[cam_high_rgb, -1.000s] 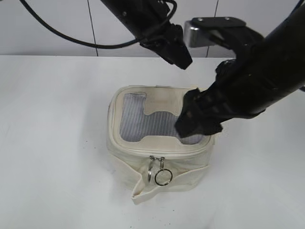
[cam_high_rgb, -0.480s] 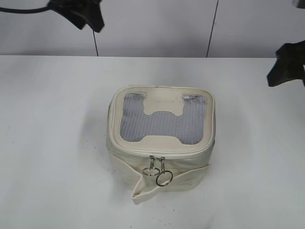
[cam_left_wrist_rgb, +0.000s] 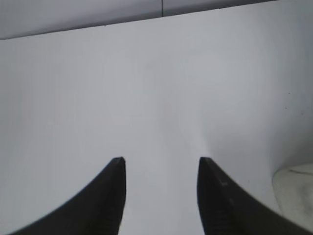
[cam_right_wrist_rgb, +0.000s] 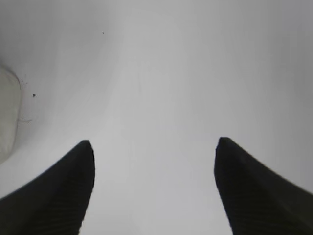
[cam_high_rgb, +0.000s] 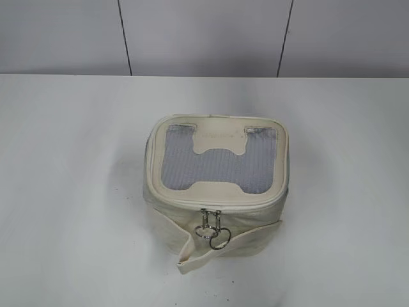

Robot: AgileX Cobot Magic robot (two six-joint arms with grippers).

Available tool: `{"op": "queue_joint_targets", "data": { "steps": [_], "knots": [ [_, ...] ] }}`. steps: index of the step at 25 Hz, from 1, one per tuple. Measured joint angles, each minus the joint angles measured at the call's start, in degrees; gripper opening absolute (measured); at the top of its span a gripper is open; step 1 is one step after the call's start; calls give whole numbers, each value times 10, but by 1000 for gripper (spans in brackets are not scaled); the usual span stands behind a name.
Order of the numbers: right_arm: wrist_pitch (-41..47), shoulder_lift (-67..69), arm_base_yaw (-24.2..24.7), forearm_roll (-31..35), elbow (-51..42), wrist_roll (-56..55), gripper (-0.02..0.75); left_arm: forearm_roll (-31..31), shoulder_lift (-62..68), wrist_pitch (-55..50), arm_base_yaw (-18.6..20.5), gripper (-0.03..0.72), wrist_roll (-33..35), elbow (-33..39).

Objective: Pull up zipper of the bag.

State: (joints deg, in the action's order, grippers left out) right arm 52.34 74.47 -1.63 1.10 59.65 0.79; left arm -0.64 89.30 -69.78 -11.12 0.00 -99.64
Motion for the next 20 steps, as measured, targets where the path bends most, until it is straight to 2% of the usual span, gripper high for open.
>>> {"op": "queue_joint_targets", "data": {
  "steps": [7, 16, 20],
  "knots": [
    [48, -146, 0, -7, -69, -1, 588, 3, -204, 1, 0, 368, -3, 219],
    [69, -373, 0, -6, -173, 1, 587, 6, -516, 89, 0, 368, -3, 529],
    [102, -481, 0, -11, -190, 2, 587, 11, -658, 77, 0, 365, -3, 623]
  ]
}}
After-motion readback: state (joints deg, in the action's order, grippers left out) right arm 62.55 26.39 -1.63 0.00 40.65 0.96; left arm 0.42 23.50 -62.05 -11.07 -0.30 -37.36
